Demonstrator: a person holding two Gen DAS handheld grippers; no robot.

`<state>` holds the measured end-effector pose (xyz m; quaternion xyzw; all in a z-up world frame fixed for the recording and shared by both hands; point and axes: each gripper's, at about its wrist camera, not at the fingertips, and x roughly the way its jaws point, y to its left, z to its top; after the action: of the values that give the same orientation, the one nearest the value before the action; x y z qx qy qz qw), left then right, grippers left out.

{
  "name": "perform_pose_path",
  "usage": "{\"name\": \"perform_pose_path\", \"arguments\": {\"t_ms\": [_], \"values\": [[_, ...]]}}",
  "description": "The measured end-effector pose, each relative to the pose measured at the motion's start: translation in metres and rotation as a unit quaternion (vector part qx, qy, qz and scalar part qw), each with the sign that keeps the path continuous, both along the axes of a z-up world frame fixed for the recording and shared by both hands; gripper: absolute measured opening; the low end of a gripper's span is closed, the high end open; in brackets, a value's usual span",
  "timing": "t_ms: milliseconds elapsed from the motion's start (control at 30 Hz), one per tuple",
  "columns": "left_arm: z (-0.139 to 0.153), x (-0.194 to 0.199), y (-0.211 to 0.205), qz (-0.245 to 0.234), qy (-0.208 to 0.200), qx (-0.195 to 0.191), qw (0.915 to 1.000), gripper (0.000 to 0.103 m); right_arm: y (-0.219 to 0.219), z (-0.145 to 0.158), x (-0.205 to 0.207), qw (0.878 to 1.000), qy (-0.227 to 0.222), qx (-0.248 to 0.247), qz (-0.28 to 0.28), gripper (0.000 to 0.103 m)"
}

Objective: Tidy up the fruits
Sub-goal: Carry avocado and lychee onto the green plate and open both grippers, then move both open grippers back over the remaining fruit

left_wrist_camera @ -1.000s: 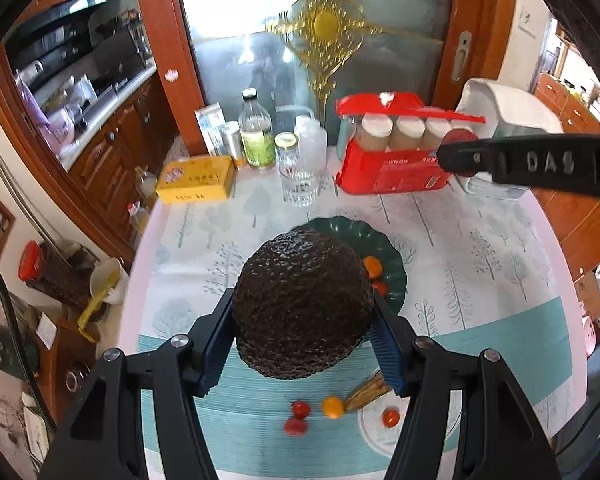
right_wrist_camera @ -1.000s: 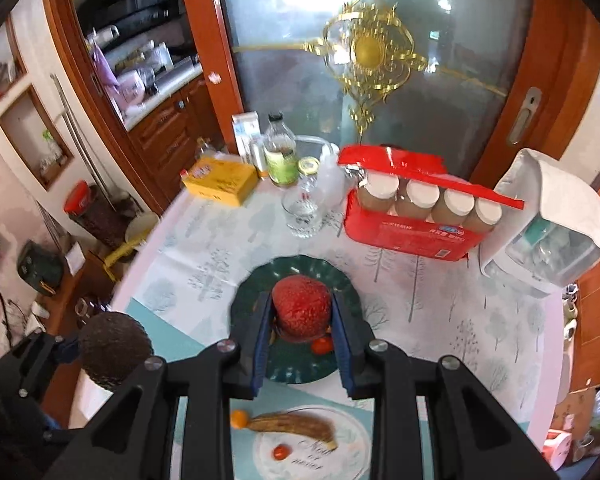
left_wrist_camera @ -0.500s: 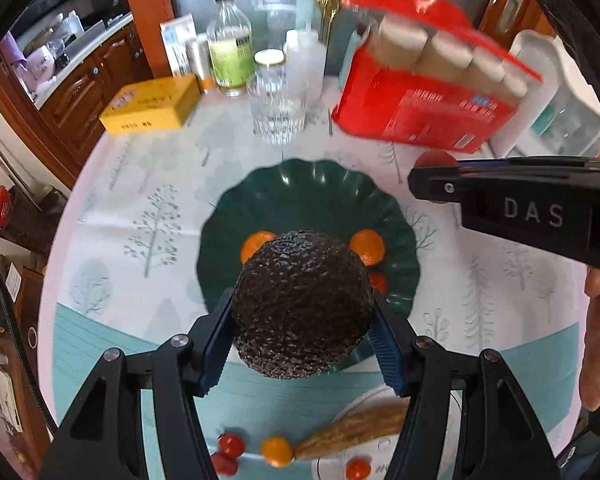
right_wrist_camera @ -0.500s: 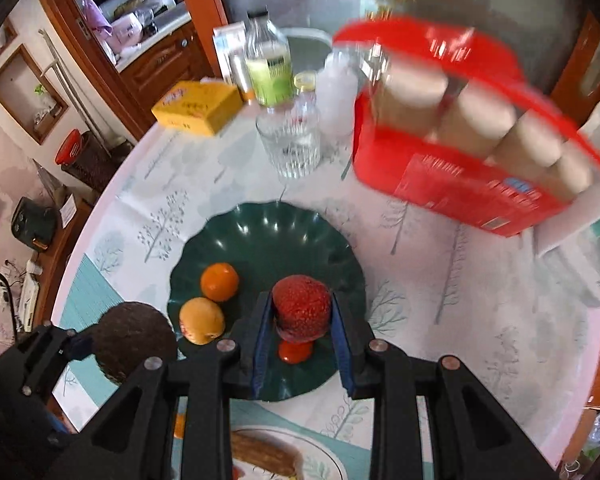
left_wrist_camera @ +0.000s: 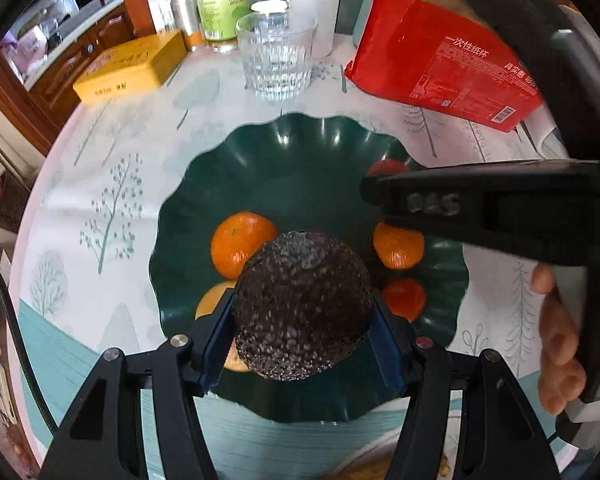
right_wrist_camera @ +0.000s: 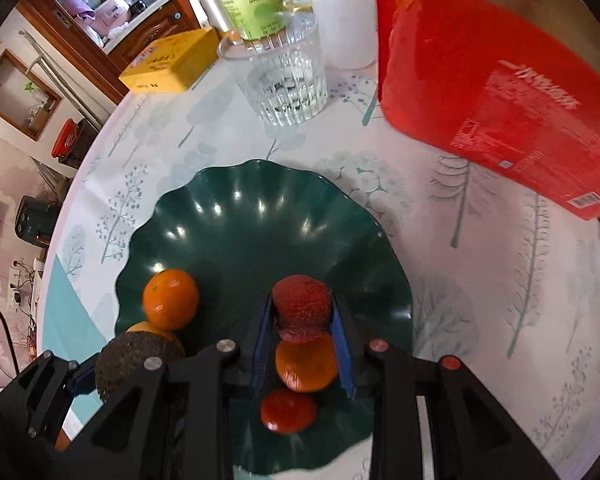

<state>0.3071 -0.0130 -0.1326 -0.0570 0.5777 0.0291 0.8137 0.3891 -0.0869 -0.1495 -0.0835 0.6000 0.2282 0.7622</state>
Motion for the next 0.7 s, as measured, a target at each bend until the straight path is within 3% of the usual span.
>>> {"name": "perform_pose_path", "arguments": {"t_ms": [233,300,433,700], "values": [[-0.004,0.007,-0.007,-0.007,0.002,0.011,0.9999,0.062,0.006,-0.011,0.004,1.0,-0.005,-0.002,0.018,0.03],[-0.002,0.007,-0.009,-0.011,-0.002,0.008,0.9999,0.063,0.005,-0.01,0.002,1.0,-0.008,0.002,0.021,0.037],[0.012,0.004,-0.011,-0.009,-0.023,0.016,0.9996,0.077,0.001,-0.006,-0.001,1.0,-0.007,0.016,0.023,0.041],[0.041,-0.01,-0.008,-0.002,-0.042,0.025,0.9988,0.078,-0.011,0.013,-0.012,0.999,-0.027,0.022,0.015,0.042]]}}
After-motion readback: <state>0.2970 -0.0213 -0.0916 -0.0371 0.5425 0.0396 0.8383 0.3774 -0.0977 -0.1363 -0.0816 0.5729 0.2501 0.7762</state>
